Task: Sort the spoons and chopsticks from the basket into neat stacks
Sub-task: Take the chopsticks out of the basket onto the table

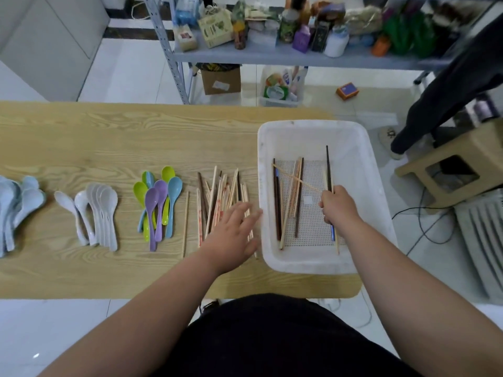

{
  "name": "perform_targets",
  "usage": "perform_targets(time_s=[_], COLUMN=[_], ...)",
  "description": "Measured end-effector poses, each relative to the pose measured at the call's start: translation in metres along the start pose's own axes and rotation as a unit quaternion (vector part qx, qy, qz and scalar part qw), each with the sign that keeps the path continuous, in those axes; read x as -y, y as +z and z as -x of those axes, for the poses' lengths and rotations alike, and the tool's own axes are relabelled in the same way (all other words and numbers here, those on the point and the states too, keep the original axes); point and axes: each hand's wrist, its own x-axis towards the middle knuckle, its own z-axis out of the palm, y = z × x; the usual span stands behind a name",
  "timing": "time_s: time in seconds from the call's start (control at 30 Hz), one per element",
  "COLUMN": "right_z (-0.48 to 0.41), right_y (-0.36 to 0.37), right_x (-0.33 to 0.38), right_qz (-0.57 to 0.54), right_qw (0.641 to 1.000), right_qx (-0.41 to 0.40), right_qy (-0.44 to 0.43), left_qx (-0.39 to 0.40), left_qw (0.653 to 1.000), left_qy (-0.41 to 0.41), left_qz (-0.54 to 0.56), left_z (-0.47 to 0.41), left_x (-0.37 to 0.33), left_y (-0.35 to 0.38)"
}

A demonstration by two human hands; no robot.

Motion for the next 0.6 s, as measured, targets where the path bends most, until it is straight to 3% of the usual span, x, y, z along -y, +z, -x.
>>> perform_targets(time_s=[0.1, 0.2, 0.3, 0.6], right_z=[0.007, 0.011, 0.011, -0.007], right_y=[0.001, 0.01, 0.024, 0.078], right_x=[0.003, 0.0, -0.007, 0.01], right_qz=[0.009, 0.031, 0.087, 0.174], right_qw=[1.0, 0.999, 0.994, 0.984], right_qx=[-0.001, 0.017, 0.002, -0.024], right_qy=[-0.008, 0.04, 0.073, 0.031], left_qx=[-0.008, -0.015, 0.02, 0.113], left_qw=[0.999, 0.998, 0.996, 0.987], left_qy=[-0.032, -0.065, -0.088, -0.099], left_qz=[0.008, 0.008, -0.023, -0.059], left_z=[0.02, 0.048, 0.069, 0.094], left_x=[0.036, 0.072, 0.093, 0.121], left_y=[-0.001, 0.006, 0.012, 0.031])
